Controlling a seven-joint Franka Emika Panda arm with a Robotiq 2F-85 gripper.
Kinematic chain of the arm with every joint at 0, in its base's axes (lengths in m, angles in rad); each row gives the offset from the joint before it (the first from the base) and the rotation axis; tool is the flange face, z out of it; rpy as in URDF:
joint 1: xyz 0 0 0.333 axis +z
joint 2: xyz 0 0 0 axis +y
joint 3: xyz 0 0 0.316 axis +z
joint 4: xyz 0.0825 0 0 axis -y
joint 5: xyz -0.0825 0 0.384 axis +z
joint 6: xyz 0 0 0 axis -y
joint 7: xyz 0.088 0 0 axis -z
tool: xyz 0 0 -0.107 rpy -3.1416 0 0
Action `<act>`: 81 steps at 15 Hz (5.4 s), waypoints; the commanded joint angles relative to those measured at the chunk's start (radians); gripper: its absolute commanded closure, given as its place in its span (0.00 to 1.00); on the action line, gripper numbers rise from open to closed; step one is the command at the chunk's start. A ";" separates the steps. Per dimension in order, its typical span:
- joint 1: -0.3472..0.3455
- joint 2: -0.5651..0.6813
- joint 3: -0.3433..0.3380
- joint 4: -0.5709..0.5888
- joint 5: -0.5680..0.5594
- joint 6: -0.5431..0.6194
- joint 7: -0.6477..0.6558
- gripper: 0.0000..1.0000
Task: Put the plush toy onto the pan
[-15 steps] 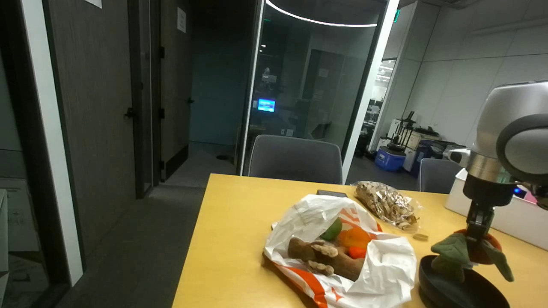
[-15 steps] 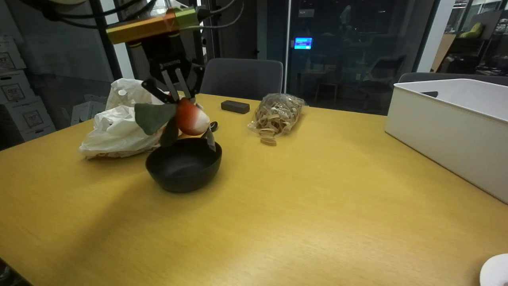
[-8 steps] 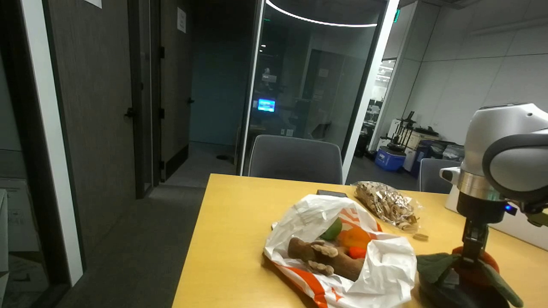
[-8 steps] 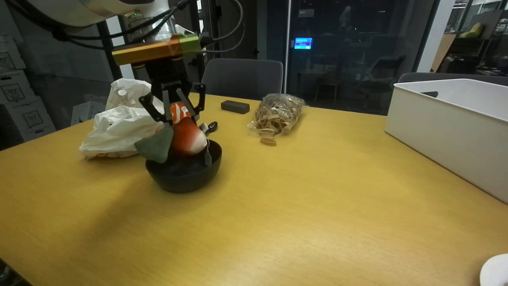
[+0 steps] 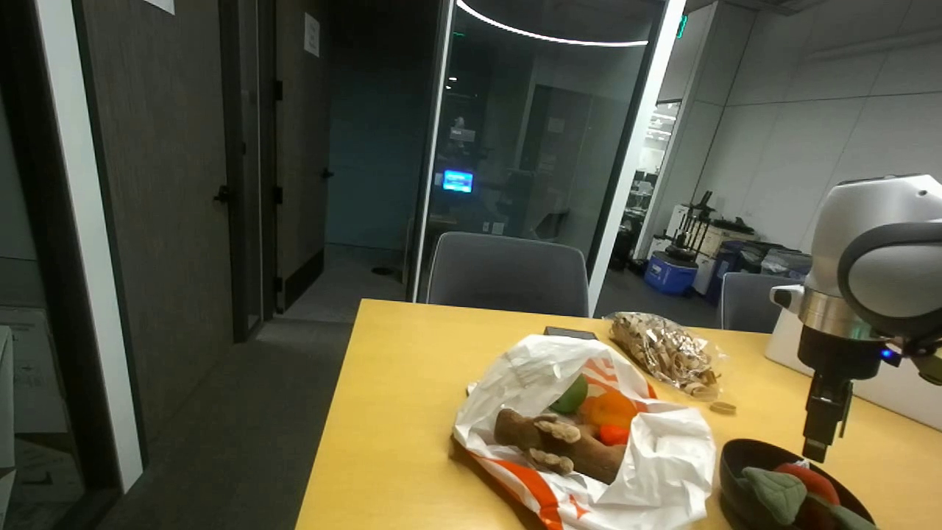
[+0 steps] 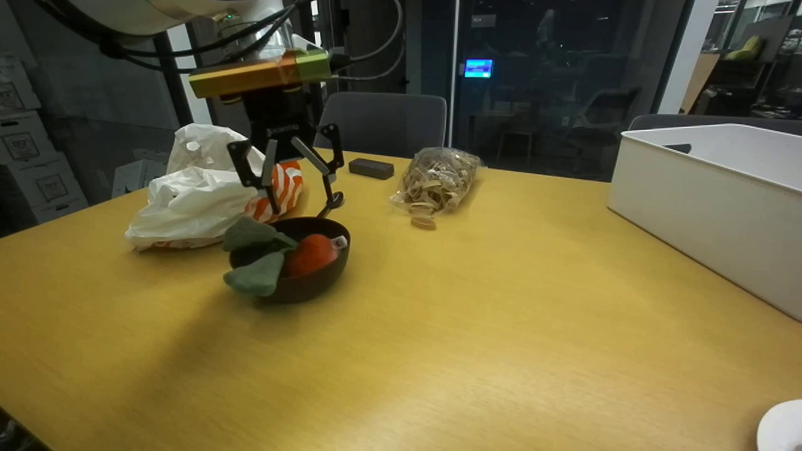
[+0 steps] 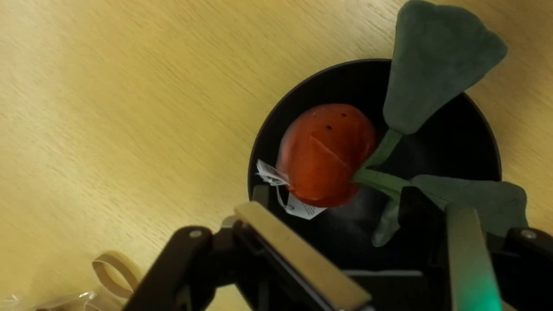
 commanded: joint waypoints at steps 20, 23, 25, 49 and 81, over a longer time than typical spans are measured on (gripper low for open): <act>0.264 0.191 0.252 0.324 0.362 0.257 -0.205 0.00; 0.249 0.205 0.274 0.299 0.367 0.246 -0.212 0.00; 0.235 0.152 0.285 0.240 0.436 0.302 -0.263 0.00; 0.216 0.271 0.269 0.213 0.533 0.252 -0.370 0.00; 0.010 0.176 0.276 0.235 0.966 -0.056 -0.827 0.90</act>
